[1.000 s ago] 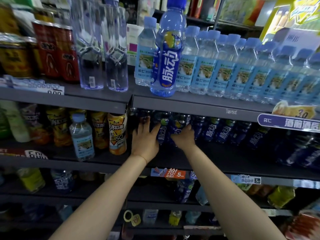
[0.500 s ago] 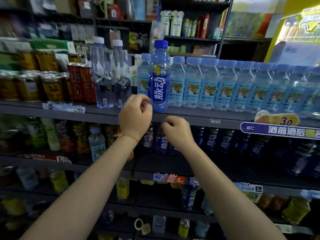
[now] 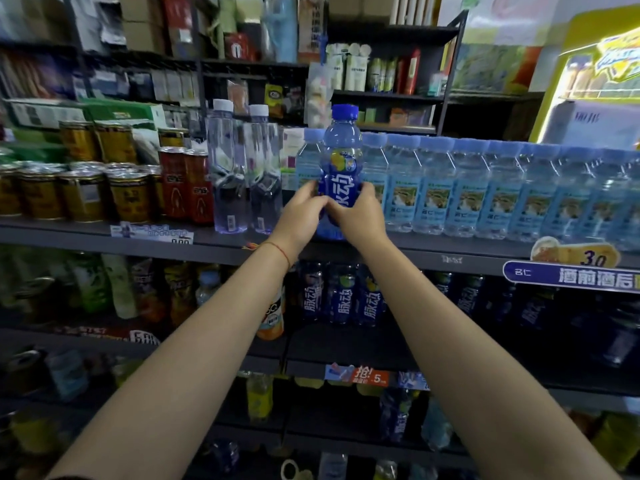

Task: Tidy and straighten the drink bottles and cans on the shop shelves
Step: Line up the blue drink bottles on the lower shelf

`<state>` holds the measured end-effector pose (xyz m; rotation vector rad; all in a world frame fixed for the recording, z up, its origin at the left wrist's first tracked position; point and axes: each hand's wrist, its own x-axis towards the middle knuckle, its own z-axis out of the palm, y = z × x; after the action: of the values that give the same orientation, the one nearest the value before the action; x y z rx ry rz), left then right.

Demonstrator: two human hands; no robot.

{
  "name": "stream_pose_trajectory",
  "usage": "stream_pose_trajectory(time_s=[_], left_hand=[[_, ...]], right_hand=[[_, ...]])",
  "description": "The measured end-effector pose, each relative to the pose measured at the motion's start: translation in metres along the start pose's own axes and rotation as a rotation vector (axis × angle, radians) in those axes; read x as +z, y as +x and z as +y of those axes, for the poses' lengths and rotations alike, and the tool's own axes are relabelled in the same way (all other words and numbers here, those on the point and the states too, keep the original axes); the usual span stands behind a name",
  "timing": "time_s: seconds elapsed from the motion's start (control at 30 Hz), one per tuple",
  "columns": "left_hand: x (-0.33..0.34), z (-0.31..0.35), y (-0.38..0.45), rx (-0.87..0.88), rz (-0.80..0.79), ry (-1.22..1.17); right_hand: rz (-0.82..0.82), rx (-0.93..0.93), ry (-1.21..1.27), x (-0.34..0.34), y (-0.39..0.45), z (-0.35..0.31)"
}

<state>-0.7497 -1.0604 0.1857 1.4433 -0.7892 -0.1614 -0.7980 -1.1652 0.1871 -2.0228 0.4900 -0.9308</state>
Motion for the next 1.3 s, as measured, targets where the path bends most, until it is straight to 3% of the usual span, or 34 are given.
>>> stream_pose_trajectory(time_s=[0.17, 0.27, 0.37, 0.47, 0.63, 0.83, 1.0, 1.2, 1.3], left_hand=[[-0.015, 0.001, -0.008, 0.070, 0.135, -0.140], [-0.020, 0.004, -0.026, 0.148, 0.149, -0.119], [-0.019, 0.000, -0.048, 0.197, 0.165, -0.061], [-0.020, -0.024, -0.072, 0.224, 0.199, -0.001], [-0.009, -0.082, -0.099, 0.137, 0.178, 0.013], [0.023, -0.128, -0.102, -0.026, 0.015, 0.072], [0.056, -0.149, -0.085, -0.117, -0.014, 0.257], [0.094, -0.173, -0.057, 0.051, -0.064, 0.697], [0.114, -0.176, -0.043, 0.052, -0.083, 0.847]], right_hand=[[0.022, -0.070, 0.029, -0.013, -0.017, -0.004], [-0.065, -0.140, 0.114, -0.022, -0.046, -0.013], [-0.254, -0.193, 0.179, -0.026, -0.070, -0.010], [-0.406, -0.144, 0.173, -0.023, -0.088, 0.017], [-0.462, 0.004, 0.124, -0.009, -0.106, 0.075], [-0.298, 0.169, 0.124, -0.008, -0.112, 0.132], [-0.119, 0.236, 0.045, -0.029, -0.108, 0.167], [-0.041, 0.312, -0.065, -0.064, -0.080, 0.205], [-0.050, 0.321, -0.106, -0.076, -0.059, 0.227]])
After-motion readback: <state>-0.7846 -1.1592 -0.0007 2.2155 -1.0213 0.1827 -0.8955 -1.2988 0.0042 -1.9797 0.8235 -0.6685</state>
